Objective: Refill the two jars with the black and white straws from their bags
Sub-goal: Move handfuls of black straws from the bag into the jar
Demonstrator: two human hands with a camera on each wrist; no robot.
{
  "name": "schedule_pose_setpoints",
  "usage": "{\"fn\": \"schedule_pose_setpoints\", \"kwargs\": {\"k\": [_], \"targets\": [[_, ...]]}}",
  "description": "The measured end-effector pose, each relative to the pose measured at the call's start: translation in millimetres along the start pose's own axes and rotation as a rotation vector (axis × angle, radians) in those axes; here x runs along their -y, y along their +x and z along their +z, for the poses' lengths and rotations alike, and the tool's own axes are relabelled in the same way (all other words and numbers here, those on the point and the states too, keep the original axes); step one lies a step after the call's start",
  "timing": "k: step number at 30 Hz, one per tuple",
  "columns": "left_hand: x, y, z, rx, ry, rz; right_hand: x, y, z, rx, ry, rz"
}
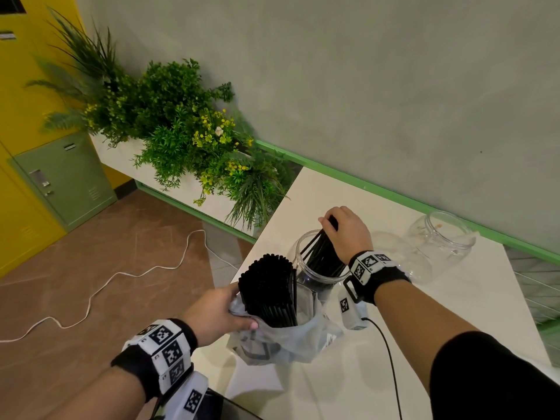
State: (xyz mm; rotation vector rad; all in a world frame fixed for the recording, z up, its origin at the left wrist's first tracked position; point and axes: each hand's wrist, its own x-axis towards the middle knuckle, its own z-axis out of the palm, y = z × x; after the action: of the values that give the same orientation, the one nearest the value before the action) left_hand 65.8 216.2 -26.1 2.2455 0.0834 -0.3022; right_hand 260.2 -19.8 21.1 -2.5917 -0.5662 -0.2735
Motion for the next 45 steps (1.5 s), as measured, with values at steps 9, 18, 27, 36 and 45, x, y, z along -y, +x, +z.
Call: {"fn": "schedule_pose_setpoints", "kwargs": {"k": [9,18,27,36,45], "targets": [[-1,-1,0,-0.005,0.007,0.007,-4,3,-6,0.073,0.008,0.054],[-6,-2,-1,-0.002,-0.001,0.017,-11,-53,-33,-0.206,-0.038,-0.388],[-6,-4,-2,-0.005,-0.013,0.021,-22,-83,-41,0.203,-0.201,-0.268],[-6,-5,-2,-0.008,-0.041,0.017,-9,-49,-56,0.224,-0.047,-0.165],[-8,-7,-1,-0.015,-0.022,0.003,20,-5,-69,0.124,-0.051,-0.095]]}}
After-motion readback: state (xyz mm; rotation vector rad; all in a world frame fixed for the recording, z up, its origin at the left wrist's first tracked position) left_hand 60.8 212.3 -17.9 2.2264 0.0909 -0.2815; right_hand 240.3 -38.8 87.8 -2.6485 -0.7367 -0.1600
